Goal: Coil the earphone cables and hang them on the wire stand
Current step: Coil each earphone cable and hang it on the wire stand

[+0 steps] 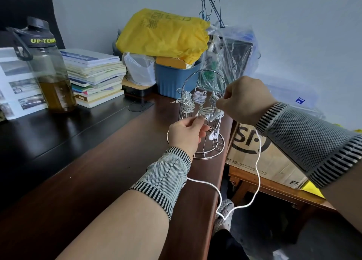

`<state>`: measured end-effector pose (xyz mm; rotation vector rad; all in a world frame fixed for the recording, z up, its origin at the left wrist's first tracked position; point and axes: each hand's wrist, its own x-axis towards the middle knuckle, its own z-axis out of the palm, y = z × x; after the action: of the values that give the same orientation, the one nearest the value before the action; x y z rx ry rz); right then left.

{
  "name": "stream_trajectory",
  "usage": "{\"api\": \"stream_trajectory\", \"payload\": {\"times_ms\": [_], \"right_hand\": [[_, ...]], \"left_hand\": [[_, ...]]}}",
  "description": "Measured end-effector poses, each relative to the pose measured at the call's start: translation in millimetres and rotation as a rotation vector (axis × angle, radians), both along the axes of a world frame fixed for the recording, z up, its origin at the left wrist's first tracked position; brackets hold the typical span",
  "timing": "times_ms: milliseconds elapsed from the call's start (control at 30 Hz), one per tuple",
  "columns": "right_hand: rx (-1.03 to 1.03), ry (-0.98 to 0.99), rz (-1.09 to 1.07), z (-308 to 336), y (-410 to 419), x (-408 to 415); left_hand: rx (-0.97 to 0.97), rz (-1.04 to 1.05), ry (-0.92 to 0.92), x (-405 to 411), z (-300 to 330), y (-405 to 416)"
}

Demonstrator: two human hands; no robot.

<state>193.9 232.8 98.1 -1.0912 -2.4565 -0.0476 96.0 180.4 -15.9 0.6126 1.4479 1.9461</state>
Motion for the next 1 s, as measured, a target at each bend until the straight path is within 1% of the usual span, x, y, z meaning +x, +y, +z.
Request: {"api": "stream_trajectory", "payload": {"times_ms": [167,233,333,433,600,800,1000], "right_hand": [[-0.119,-0.022,-0.002,-2,0,-1],[-0.13,-0.026,-0.01,-1,3,-3],[-0.099,-0.058,-0.024,1,7,-7],[-0.013,-0.135,-0.045,2,13,-11],[0.029,-0.191,-0.031,3,18,-20],[-0.052,-0.243,-0.04,11,17,-25],[-0.145,-0.255,-0.013,16,17,-25]], "left_hand": [[-0.022,0.025,0.069,-1,-1,2],[-0.021,0.031,0.108,-1,-3,3],[-0.027,0.053,0.157,-3,-5,4],[-0.032,0.076,0.2,-4,-7,5],[-0.013,0.05,0.211,-1,-5,4],[0.004,0.029,0.224,1,-4,4],[-0.017,0.033,0.244,0,-4,4]]}}
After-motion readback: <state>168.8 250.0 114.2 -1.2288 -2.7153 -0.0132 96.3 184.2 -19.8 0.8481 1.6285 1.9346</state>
